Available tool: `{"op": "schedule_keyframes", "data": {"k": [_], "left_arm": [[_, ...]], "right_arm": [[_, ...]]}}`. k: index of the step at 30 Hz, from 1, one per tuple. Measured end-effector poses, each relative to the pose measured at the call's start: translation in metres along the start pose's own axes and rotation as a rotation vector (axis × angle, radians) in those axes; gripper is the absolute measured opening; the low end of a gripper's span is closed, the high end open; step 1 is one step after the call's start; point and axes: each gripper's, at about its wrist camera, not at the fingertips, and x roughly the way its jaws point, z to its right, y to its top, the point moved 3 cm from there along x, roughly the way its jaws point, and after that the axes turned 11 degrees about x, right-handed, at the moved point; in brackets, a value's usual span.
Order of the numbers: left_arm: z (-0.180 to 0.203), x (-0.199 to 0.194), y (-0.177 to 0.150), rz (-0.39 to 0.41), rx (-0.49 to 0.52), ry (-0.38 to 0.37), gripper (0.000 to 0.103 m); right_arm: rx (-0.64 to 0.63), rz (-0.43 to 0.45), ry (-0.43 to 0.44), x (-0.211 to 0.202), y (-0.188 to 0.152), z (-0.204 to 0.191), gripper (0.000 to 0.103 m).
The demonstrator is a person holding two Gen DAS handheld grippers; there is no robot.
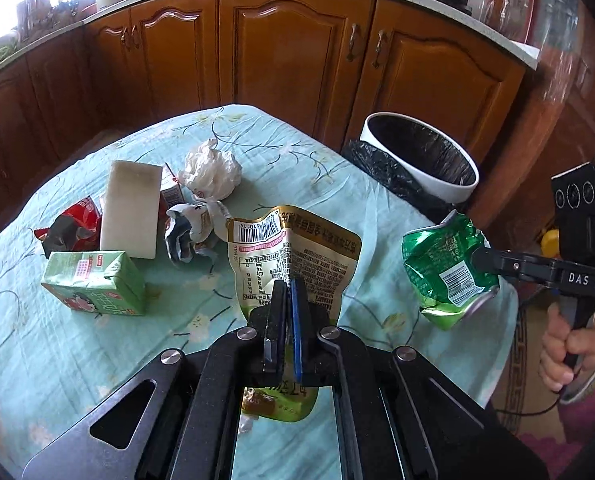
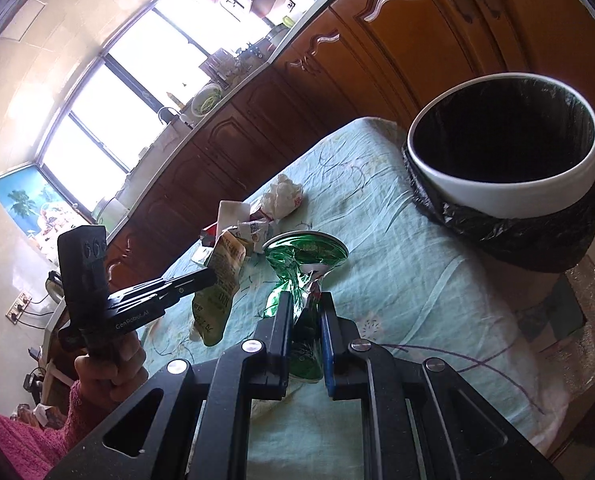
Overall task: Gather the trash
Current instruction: 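Carry the can and pouch over the bin and open both tools to drop them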
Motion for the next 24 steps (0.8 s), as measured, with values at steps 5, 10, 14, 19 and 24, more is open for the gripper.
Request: {"op": "schedule_keyframes", "data": {"k": [5,10,14,19,24], "left_arm": [[0.015,0.006,0.012,0.029,-0.062,-0.039,0.002],[0.03,0.012,0.027,0.051,-0.105,-0.075,0.002],[0.044,0.017,0.044,0.069,-0.105,-0.1,0.002],[0.06,0.021,0.065,0.088,-0.089,-0.117,0.002],[0.071,0.029,0.084,0.094,-0.075,-0.131,0.002]], "right_arm": [[0.001,0.045,-0.034,-0.017,0.009,0.005,0.013],[-0.01,0.1,-0.09,-0.032,0.015,0.009,0.012],[-0.021,0.151,-0.132,-0.043,0.025,0.011,0.012],[-0.019,0.204,-0.171,-0.056,0.042,0.02,0.012],[-0.022,0.257,-0.219,-0.067,0.058,0.028,0.012]]}}
